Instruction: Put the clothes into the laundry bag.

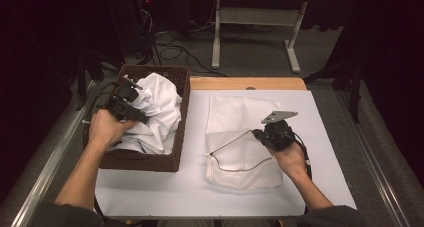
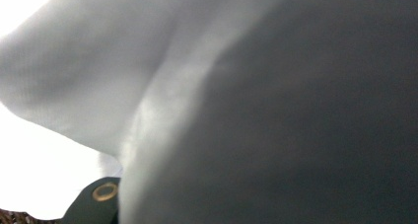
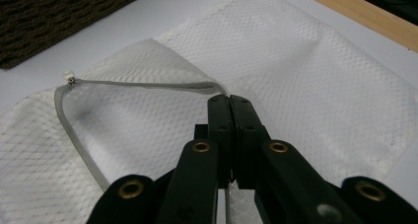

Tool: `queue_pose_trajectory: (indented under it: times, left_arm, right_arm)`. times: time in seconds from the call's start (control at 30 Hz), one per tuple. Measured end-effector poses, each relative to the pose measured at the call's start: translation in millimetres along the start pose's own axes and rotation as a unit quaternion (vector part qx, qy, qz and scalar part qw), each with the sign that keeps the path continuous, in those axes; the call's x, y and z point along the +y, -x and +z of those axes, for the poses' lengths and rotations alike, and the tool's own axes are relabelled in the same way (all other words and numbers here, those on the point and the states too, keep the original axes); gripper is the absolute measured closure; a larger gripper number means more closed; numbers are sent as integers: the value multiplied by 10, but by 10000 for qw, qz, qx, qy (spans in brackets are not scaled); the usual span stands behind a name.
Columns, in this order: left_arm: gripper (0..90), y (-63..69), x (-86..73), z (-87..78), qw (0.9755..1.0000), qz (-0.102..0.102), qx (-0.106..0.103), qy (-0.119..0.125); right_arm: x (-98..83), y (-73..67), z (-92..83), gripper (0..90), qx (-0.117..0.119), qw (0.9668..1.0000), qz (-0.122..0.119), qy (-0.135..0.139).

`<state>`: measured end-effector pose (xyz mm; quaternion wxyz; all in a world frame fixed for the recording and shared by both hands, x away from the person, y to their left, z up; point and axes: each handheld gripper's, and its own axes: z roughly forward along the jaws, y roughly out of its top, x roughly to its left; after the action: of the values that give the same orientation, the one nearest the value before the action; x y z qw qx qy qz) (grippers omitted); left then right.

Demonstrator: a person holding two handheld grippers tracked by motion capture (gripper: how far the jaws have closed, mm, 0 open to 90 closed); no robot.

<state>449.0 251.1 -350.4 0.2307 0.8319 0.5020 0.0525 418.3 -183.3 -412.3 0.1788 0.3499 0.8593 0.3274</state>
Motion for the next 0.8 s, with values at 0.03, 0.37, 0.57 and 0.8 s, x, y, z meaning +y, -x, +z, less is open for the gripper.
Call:
queue_pose_trajectory:
  times: [0.03, 0.37, 0.57, 0.8]
  left_arm:
    - [762, 25, 12, -15, 10000, 49, -15, 12]
    - [762, 190, 69, -120, 9988, 304, -283, 257]
    - [761, 299, 91, -199, 9966, 469, -580, 353]
    - [761, 494, 160, -240, 9937, 762, -772, 282]
  right_arm:
    - [4, 3, 6, 896, 24, 10000, 0, 6]
    - [27, 34, 28, 897, -30, 10000, 52, -13]
    - [51, 71, 15, 898, -99, 9999, 113, -9]
    - [67, 72, -2, 897, -141, 9998, 117, 5]
